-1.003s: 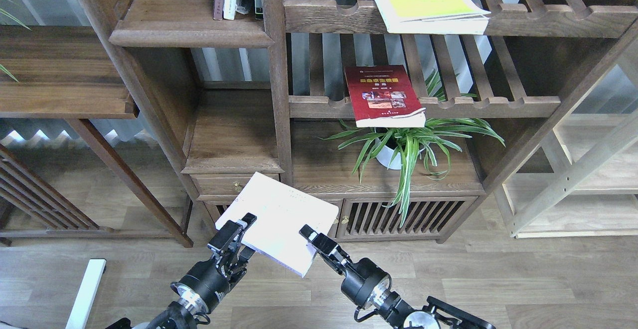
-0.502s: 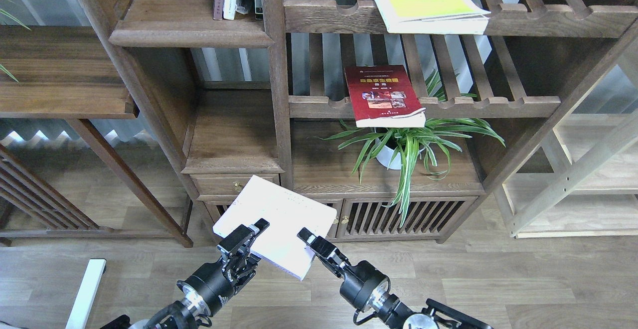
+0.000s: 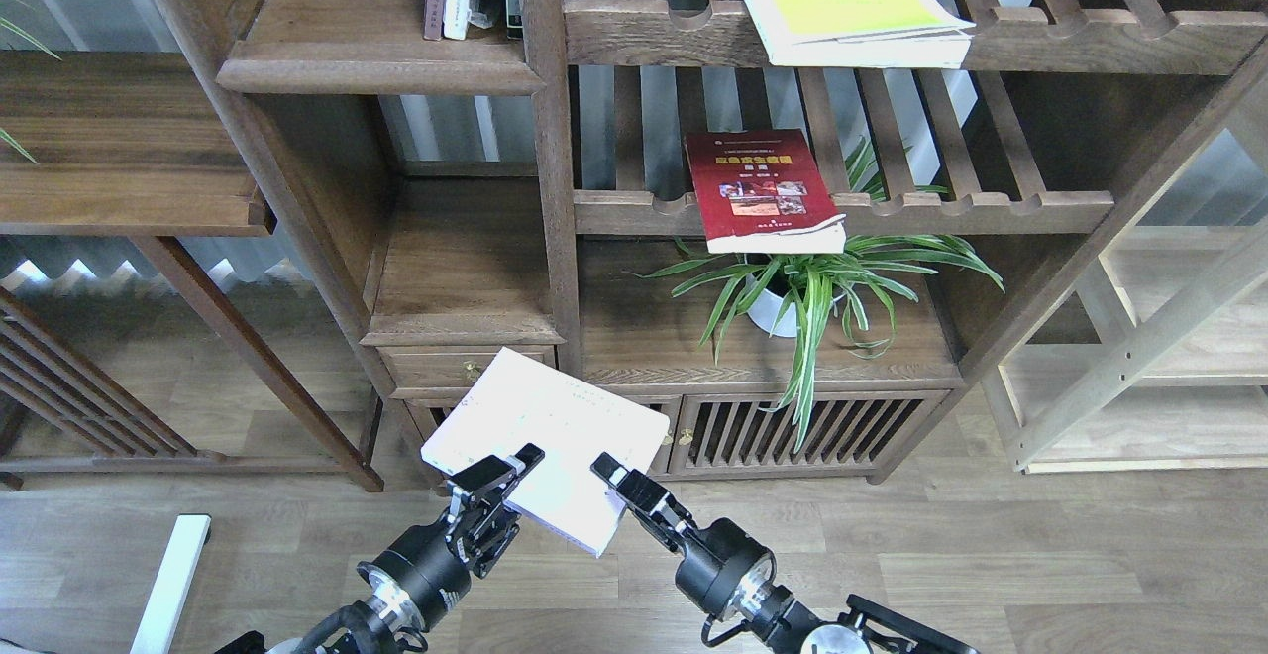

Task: Organize books on shelf
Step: 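Hold the white book with both grippers and adjust the grip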

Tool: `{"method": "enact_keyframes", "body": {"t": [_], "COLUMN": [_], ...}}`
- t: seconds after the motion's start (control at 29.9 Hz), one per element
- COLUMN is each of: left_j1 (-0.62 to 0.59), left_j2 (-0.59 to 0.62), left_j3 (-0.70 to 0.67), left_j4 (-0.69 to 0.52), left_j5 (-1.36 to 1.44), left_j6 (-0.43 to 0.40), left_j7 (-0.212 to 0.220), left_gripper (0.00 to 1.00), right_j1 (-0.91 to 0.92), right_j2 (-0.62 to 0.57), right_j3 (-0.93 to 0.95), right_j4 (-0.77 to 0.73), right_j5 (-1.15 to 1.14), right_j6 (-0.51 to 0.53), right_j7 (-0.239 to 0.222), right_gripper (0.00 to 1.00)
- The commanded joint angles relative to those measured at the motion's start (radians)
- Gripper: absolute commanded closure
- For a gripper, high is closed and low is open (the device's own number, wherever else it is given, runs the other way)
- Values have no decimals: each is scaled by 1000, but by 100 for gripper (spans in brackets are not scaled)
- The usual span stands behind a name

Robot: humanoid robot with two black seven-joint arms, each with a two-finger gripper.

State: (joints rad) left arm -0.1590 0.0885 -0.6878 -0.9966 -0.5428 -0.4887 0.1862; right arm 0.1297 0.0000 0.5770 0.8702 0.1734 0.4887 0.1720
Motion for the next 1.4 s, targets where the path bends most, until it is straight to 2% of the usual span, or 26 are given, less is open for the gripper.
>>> {"method": "enact_keyframes", "body": {"t": [0.0,0.17,0.33,0.64,0.77,0.87,1.04,1.27,1.37], "left_j1": [-2,-4,-2,7,9,9,9,-1,-2], "left_j2": [-1,-1,-1,8,14,20,49,68,80], "left_j3": [-1,-6,-6,-3,-4,-6,-10,-12,-21], "left_j4": [0,0,1,0,-2,-4,-7,-7,-17], "left_j5": [-22,-43,-46,-46,-45,-42,-34,-11,32], "left_j6": [0,0,0,0,0,0,0,0,0], "left_j7": [1,-1,2,1,-10,-13,-14,-21,-22], "left_gripper": [72,80,94,98,98,98,98,98,99], "right_j1": [-2,-7,-10,-19,-30,-33,-48,-50,-50], "right_j2": [0,0,0,0,0,0,0,0,0], "right_j3": [0,0,0,4,18,27,60,78,81], "right_j4": [0,0,0,3,1,-2,-5,-7,-14], "right_j5": [0,0,-2,-11,-11,-14,-14,-12,-11], "right_j6": [0,0,0,0,0,0,0,0,0], "right_j7": [0,0,0,1,1,1,1,1,1], "right_gripper": [96,96,96,93,88,72,62,59,54]}}
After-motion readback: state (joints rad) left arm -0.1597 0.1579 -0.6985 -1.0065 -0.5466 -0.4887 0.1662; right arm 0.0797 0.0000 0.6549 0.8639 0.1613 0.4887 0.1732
